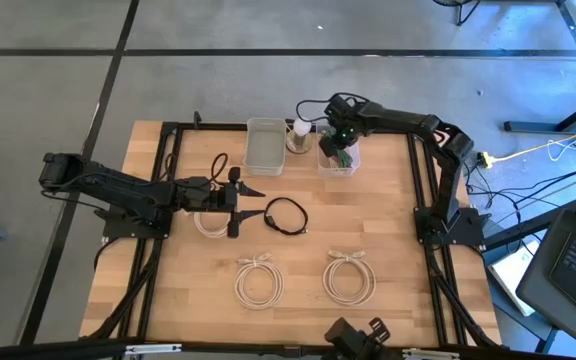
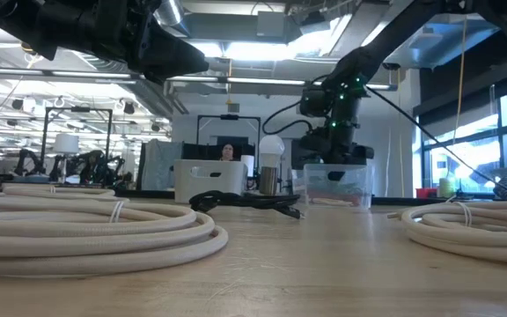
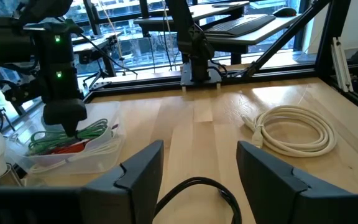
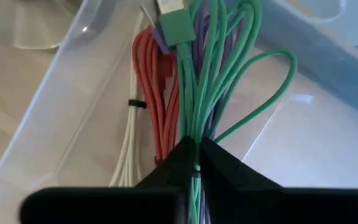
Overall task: Pick & Place USB Port
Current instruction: Put the green charger cable into the transparent bin, then put the top light brown HDMI cable into the gray bin
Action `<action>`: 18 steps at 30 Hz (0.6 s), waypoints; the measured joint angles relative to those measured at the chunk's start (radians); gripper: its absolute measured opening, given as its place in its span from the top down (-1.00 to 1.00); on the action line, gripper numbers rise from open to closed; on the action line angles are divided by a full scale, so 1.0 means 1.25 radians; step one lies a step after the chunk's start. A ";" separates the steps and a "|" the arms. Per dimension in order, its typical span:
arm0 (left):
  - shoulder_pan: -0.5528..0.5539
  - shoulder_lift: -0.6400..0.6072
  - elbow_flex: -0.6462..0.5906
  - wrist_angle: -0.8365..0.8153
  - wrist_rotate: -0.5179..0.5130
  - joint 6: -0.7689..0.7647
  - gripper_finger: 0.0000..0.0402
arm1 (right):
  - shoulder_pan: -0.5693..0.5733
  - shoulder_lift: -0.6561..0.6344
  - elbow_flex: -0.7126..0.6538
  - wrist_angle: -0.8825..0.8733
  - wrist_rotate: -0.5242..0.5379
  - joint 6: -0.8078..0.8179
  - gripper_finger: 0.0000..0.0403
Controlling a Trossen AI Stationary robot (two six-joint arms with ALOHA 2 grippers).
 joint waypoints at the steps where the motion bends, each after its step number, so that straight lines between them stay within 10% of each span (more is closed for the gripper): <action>1: 0.000 0.000 0.000 0.000 0.000 0.000 0.02 | 0.000 -0.004 0.000 0.004 0.002 -0.002 0.78; 18: 0.000 0.000 0.000 -0.030 0.046 0.000 0.02 | 0.081 -0.203 0.000 0.017 0.036 -0.064 0.26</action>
